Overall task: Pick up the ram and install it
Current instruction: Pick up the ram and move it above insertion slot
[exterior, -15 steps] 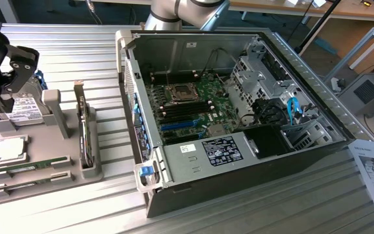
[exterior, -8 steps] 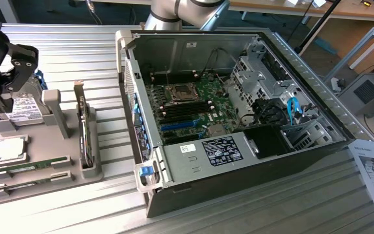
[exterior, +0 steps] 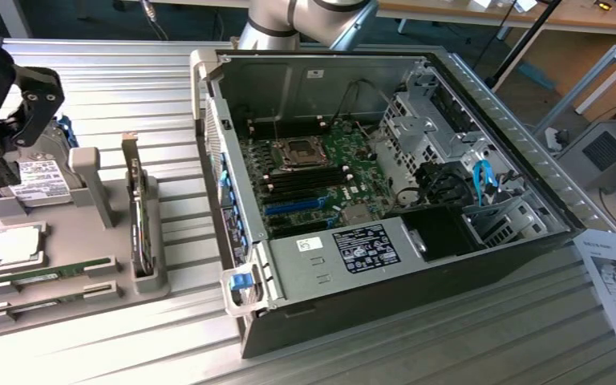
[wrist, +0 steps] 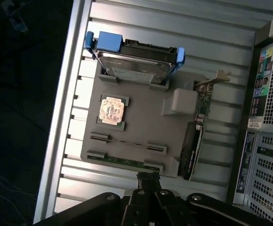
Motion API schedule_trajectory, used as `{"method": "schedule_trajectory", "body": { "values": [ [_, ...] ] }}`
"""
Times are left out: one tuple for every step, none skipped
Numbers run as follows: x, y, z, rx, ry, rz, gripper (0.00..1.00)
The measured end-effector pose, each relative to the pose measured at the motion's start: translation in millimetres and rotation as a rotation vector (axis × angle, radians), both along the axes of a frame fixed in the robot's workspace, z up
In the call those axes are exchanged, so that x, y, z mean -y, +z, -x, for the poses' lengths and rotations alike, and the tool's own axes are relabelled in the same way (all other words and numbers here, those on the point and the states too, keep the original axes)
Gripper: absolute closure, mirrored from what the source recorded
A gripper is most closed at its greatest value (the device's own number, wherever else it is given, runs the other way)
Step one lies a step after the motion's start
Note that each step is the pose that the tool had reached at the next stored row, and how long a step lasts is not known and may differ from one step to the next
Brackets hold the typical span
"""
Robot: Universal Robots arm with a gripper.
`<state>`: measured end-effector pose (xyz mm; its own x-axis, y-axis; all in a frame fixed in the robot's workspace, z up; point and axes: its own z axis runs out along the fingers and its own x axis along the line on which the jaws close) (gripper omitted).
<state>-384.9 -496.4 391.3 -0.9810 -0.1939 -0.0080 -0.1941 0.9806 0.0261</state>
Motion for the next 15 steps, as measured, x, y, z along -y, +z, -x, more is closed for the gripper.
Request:
{"method": "schedule_trajectory", "body": {
  "values": [
    [0.0, -0.2, 0.0, 0.0000, 0.030, 0.0000, 0.89],
    [0.0, -0.4, 0.0, 0.0000, 0.046, 0.0000, 0.89],
    [0.0, -0.5, -0.1, -0.0001, 0.069, 0.0000, 0.89],
    [0.0, -0.8, -0.1, 0.0000, 0.099, 0.0000, 0.89],
    [0.0, -1.0, -0.1, -0.0001, 0.125, 0.0000, 0.89],
    [0.0, -1.2, -0.1, -0.0001, 0.148, 0.0000, 0.89],
    [0.0, -1.3, -0.1, 0.0000, 0.165, 0.0000, 0.89],
    [0.0, -1.4, -0.1, 0.0000, 0.182, 0.0000, 0.89],
    [0.0, -1.5, -0.1, -0.0001, 0.198, 0.0001, 0.89],
    [0.0, -1.6, -0.1, -0.0001, 0.213, 0.0000, 0.89],
    [0.0, -1.7, -0.2, -0.0001, 0.230, 0.0001, 0.89],
    [0.0, -1.9, -0.2, 0.0000, 0.252, 0.0000, 0.89],
    [0.0, -2.0, -0.2, 0.0000, 0.275, 0.0000, 0.89],
    [0.0, -2.2, -0.2, -0.0001, 0.291, 0.0000, 0.89],
    [0.0, -2.3, -0.2, -0.0001, 0.307, 0.0001, 0.89]
  ]
}}
